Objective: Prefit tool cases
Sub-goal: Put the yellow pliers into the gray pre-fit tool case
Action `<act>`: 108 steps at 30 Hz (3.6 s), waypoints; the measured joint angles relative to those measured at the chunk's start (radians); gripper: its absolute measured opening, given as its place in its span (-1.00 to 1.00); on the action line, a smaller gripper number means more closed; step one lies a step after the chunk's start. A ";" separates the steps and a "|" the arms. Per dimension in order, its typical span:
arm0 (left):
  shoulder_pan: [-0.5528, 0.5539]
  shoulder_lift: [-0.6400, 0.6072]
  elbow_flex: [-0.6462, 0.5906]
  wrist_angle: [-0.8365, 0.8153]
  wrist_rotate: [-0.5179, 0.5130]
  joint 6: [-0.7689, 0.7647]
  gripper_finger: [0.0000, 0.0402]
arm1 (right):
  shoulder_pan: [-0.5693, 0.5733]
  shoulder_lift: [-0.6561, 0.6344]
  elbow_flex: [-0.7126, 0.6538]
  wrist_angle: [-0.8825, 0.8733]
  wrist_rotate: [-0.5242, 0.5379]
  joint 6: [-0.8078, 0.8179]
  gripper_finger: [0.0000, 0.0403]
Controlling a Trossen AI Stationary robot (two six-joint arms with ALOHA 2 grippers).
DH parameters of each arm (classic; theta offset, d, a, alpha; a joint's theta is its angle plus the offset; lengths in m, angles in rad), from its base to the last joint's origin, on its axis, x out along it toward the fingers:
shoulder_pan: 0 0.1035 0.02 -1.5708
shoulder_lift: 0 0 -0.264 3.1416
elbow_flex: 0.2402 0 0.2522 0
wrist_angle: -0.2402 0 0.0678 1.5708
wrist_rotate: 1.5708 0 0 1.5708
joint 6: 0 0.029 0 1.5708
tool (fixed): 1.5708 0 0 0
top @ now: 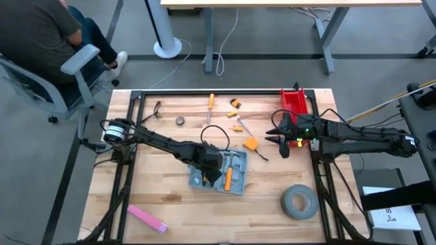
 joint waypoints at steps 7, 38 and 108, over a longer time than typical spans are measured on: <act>0.000 -0.015 -0.002 -0.022 0.052 -0.040 -0.64 | 0.000 0.000 0.000 -0.001 0.000 0.000 -0.45; -0.002 -0.018 0.155 -0.208 0.178 0.003 -0.70 | 0.000 0.000 0.000 0.000 0.000 0.000 -0.47; 0.000 -0.018 0.161 -0.319 0.322 -0.071 -0.81 | 0.000 0.000 0.000 -0.003 0.000 0.003 -0.58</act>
